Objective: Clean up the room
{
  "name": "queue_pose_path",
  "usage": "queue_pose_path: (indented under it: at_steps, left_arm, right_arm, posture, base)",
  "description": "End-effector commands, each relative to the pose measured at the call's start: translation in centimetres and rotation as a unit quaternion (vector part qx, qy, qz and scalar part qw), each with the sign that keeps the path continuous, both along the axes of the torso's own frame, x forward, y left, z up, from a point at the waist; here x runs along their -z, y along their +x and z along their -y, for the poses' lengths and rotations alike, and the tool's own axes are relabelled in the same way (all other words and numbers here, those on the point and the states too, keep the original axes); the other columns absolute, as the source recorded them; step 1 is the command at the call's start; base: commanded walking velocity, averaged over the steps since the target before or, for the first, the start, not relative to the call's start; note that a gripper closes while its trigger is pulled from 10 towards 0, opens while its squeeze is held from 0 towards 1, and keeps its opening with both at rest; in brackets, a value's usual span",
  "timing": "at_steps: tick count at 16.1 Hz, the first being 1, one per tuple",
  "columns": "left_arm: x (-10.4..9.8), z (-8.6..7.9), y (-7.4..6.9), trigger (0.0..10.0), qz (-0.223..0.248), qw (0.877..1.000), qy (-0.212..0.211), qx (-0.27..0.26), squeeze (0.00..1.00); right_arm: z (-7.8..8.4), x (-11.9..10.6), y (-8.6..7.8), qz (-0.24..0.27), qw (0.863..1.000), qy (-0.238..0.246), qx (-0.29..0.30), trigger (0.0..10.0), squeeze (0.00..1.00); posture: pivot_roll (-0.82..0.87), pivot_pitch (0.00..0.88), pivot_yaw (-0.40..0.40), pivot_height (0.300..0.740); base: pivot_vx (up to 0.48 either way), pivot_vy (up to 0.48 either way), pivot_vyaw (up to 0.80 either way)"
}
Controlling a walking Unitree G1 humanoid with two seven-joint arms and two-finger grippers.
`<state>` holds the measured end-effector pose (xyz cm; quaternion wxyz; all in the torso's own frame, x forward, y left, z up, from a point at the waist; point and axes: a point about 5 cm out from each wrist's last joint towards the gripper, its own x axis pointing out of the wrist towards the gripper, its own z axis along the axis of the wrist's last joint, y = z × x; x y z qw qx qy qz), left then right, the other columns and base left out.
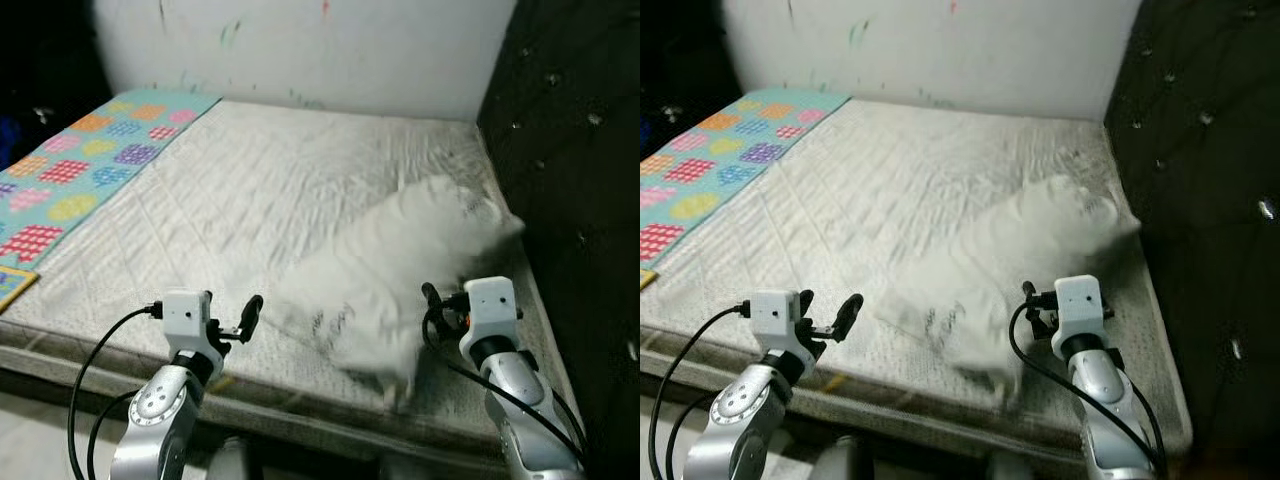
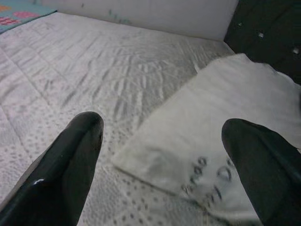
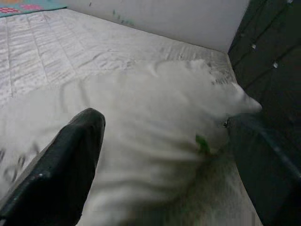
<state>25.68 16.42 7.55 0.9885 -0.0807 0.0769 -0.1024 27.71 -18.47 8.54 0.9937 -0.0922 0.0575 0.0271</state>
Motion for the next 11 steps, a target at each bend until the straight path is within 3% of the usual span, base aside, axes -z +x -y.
queue_pose_path:
  at_steps: [1,11]
  left_arm:
    - [-0.28,-0.11,0.14,10.0,0.003,1.000,0.005,-0.004,0.00]
    - [-0.70,-0.09,-0.09,10.0,0.024,1.000,0.000,0.006,0.00]
  right_arm:
    - [0.03,-0.28,0.02,0.007,1.000,-0.001,-0.002,10.0,0.00]
    - [0.06,-0.21,0.03,0.009,1.000,-0.009,-0.007,10.0,0.00]
  posture:
    - [-0.18,0.000,0.023,0.617]
    - [-0.18,0.000,0.023,0.617]
  base:
    - [0.000,0.000,0.00]
    - [0.000,0.000,0.00]
